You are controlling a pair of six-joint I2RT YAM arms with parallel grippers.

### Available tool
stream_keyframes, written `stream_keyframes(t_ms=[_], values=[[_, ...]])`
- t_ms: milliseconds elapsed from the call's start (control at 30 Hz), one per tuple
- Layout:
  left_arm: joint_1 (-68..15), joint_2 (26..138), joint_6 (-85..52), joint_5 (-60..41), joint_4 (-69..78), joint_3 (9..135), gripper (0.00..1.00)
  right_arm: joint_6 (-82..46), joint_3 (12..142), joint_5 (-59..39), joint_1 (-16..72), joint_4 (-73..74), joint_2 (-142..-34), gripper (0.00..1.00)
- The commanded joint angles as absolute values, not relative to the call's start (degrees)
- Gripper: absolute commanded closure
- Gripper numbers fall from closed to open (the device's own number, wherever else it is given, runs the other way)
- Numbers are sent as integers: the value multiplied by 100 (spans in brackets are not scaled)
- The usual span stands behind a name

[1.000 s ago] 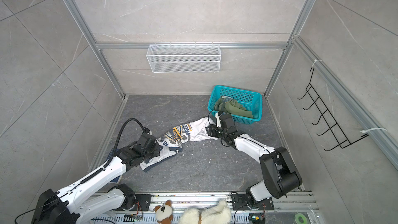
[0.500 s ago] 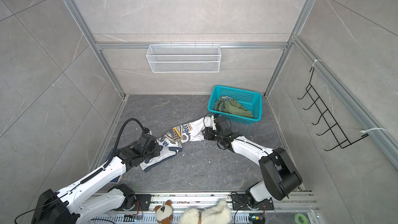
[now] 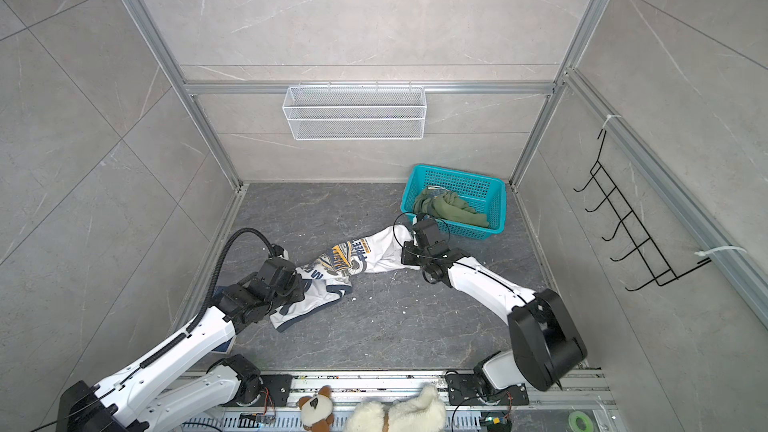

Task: Fold and stack the tank tops
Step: 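Pull the tank top apart with both grippers to spread it flat, then grasp the strap with the left gripper and the hem corner with the right gripper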

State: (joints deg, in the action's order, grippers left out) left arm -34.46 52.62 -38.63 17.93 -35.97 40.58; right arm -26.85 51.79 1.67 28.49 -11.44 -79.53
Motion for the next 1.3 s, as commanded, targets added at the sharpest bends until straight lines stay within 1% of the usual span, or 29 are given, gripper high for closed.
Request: stream_keyframes(t_ms=[0, 100, 233, 400, 500, 567, 633, 700, 767, 867, 900, 967, 1000, 1033, 1067, 1100, 1133, 1167, 1200, 1267], values=[[-3435, 4884, -3692, 2144, -4313, 4737, 100, -2564, 5536, 914, 2870, -2319, -6873, 100], [-3431, 4578, -3610, 2146, -4897, 5339, 100, -2427, 5745, 1148, 2871, -3039, -6105, 100], [-3430, 4082, -3313, 2048, -5395, 6043, 100, -2204, 6062, 1147, 2868, -3709, -5169, 100], [-3436, 3845, -2994, 1706, -6098, 7036, 100, -2116, 6770, 1048, 2867, -4581, -4303, 100], [-3436, 3837, -2903, 1552, -6325, 7312, 100, -2229, 7042, 880, 2865, -4934, -4062, 100], [-3433, 3924, -2892, 1569, -6386, 7293, 100, -2355, 7080, 774, 2870, -5168, -4115, 100], [-3429, 4031, -2912, 1631, -6142, 6978, 100, -2478, 6921, 730, 2870, -5177, -4250, 100], [-3433, 4391, -3008, 2007, -5830, 6607, 97, -2562, 6714, 855, 2867, -5031, -4502, 100], [-3405, 5144, -2938, 2349, -5325, 6271, 96, -2560, 6517, 1062, 2866, -4826, -4991, 100], [-3234, 6931, -2892, 2296, -4904, 6474, 96, -2467, 6339, 1474, 2837, -4384, -6059, 100], [-3198, 7562, -2891, 2373, -4850, 6684, 90, -2428, 6350, 1611, 2801, -4255, -6445, 100], [-3151, 8603, -2938, 2886, -4846, 7090, 51, -2374, 6573, 1607, 2628, -4206, -7344, 98], [-3123, 9083, -2960, 3177, -4865, 7288, 34, -2340, 6742, 1578, 2520, -4248, -7765, 91], [-3059, 9522, -2965, 3324, -4957, 7533, 22, -2304, 6893, 1635, 2445, -4303, -8104, 76], [-3018, 9833, -3015, 3416, -5121, 7753, 16, -2286, 6960, 1732, 2389, -4299, -8270, 58], [-3003, 10042, -3072, 3488, -5310, 7956, 11, -2313, 6946, 1841, 2322, -4271, -8314, 34], [-3014, 10067, -3091, 3494, -5352, 8009, 8, -2350, 6878, 1862, 2250, -4227, -8240, 23], [-3015, 9962, -3138, 3424, -5332, 7957, 7, -2364, 6778, 1827, 2186, -4172, -8113, 19], [-3016, 9753, -3216, 3318, -5271, 7835, 6, -2356, 6646, 1762, 2139, -4115, -7941, 17], [-3100, 9141, -3331, 3025, -5012, 7439, 5, -2340, 6364, 1661, 2096, -4037, -7567, 17]])
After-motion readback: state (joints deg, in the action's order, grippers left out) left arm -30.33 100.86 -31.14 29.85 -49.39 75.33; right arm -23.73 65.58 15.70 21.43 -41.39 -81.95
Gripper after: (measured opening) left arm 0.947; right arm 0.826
